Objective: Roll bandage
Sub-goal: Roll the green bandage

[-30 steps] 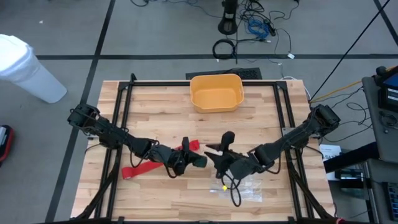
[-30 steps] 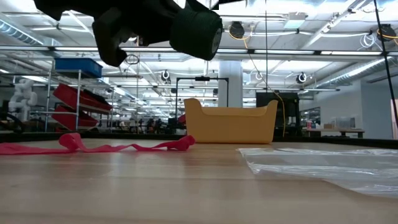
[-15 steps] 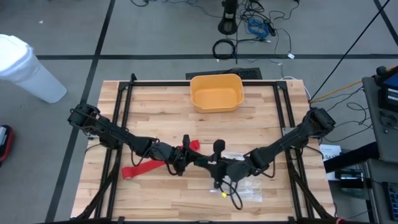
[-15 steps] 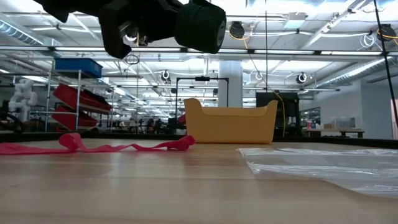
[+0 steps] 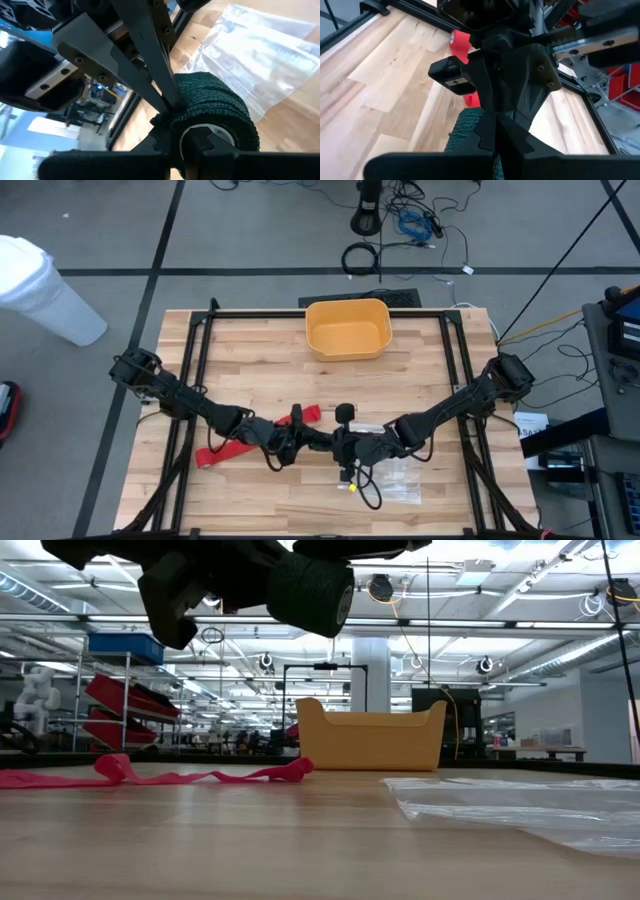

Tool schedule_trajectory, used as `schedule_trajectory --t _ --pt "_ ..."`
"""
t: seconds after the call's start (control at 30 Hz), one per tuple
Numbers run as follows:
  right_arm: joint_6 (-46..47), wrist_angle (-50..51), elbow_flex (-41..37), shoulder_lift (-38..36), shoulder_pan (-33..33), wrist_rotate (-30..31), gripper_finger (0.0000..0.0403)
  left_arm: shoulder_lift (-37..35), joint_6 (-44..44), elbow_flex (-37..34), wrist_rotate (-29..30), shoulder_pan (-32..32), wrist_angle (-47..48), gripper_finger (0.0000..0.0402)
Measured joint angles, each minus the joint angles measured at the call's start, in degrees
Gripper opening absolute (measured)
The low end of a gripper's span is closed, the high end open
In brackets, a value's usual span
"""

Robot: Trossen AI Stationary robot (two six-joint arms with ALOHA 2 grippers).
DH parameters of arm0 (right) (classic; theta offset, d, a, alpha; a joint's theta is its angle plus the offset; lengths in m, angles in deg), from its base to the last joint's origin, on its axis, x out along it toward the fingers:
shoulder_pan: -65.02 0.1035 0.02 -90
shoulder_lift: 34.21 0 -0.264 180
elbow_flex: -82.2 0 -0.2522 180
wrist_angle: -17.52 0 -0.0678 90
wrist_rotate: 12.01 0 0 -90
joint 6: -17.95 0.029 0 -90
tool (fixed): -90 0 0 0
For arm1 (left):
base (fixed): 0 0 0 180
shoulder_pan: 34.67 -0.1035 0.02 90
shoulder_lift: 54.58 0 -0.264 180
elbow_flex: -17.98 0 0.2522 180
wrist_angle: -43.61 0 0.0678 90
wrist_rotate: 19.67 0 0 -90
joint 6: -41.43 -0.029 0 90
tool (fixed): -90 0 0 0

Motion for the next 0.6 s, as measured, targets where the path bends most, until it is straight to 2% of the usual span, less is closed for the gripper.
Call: schedule_trajectory --t 0.27,0.6 --pt "2.88 2.51 -0.11 -1.15 0.68 -0.94 0.0001 -0.02 -1.61 0.04 1.16 1.59 -0.63 0.0015" --pt "5.88 1.78 -0.11 -1.47 0.18 -7.59 0.0 -0.02 -1.81 0.04 -1.14 3.03 -3.41 0.0015"
